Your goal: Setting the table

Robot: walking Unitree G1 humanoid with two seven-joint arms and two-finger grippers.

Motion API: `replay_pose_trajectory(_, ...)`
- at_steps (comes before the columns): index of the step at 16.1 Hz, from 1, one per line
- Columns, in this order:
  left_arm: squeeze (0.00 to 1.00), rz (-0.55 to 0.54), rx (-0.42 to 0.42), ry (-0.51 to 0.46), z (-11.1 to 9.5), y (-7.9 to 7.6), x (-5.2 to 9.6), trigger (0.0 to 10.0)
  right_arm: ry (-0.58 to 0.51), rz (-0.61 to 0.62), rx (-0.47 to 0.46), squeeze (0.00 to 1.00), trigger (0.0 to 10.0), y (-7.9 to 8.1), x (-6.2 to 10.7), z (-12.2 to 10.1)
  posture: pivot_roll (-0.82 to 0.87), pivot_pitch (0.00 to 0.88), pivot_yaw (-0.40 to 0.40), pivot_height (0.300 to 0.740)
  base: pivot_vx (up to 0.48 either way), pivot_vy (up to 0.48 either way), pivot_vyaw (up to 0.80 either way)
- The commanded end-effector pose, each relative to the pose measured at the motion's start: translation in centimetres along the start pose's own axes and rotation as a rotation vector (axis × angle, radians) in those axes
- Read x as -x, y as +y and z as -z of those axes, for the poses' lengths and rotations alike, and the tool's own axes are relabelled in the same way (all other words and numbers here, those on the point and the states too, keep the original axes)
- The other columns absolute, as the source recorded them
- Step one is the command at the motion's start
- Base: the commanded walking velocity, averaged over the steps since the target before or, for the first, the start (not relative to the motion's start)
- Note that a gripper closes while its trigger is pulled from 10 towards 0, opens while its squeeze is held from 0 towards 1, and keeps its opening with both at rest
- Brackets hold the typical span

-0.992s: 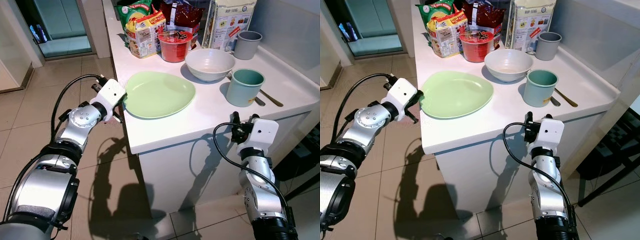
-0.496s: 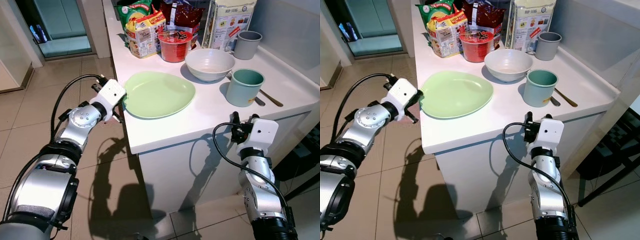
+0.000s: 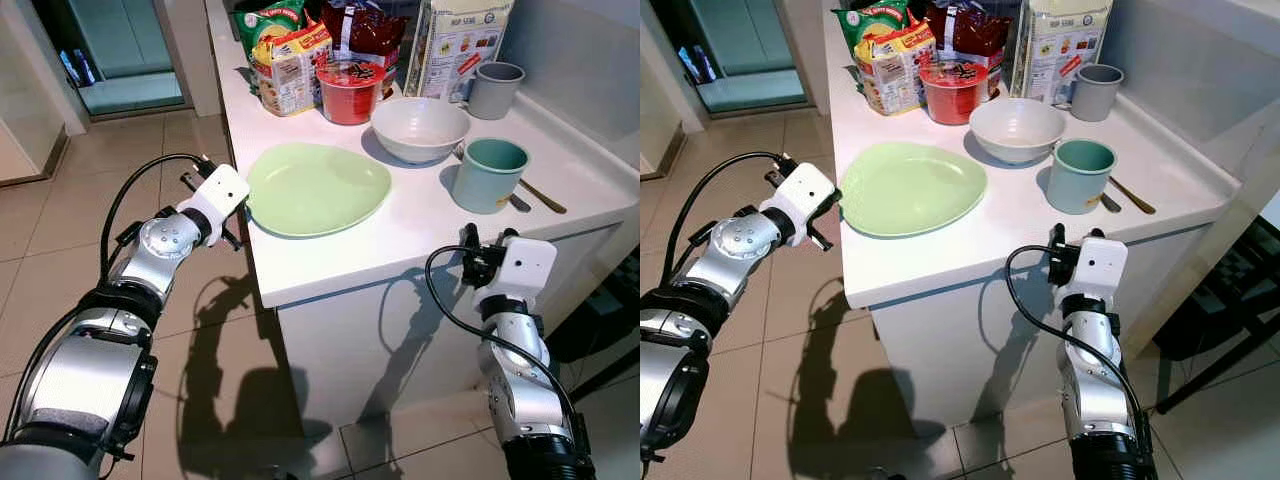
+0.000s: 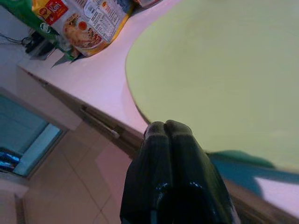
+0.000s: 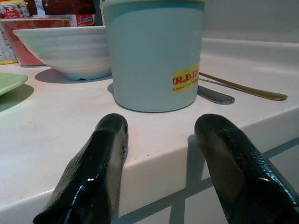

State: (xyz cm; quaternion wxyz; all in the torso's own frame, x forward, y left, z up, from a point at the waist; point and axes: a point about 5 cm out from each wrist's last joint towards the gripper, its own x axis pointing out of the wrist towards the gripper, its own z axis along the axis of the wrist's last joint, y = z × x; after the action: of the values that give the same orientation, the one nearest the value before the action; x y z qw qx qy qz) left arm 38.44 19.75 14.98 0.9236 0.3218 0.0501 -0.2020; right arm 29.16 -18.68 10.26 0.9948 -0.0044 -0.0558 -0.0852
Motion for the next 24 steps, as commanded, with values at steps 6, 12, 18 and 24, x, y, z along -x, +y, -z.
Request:
replay_pose_trajectory(6, 0.00, 0.038, -0.040, -0.046, -1.3, -0.7, -0.6, 10.0, -0.010, -0.002, 0.012, 0.00, 10.0, -0.2, 0.1, -0.2, 0.00, 0.000, 0.061, 0.740, 0.000, 0.000, 0.00)
replay_pose_trajectory(12, 0.00, 0.023, -0.066, -0.169, -3.7, -0.2, -0.9, 10.0, -0.005, -0.007, 0.014, 0.00, 10.0, -0.1, 0.1, 0.0, 0.01, 0.000, 0.060, 0.740, 0.000, 0.000, 0.00)
replay_pose_trajectory(18, 0.00, -0.011, -0.083, -0.216, -4.9, 1.3, -0.7, 10.0, -0.001, -0.005, 0.013, 0.00, 10.0, -0.1, 0.1, 0.1, 0.01, 0.000, 0.060, 0.740, 0.000, 0.000, 0.00)
replay_pose_trajectory(24, 0.00, -0.003, -0.075, -0.238, -5.3, 1.2, -0.7, 10.0, -0.001, -0.004, 0.012, 0.00, 10.0, 0.0, 0.1, 0.1, 0.01, 0.000, 0.061, 0.740, 0.000, 0.000, 0.00)
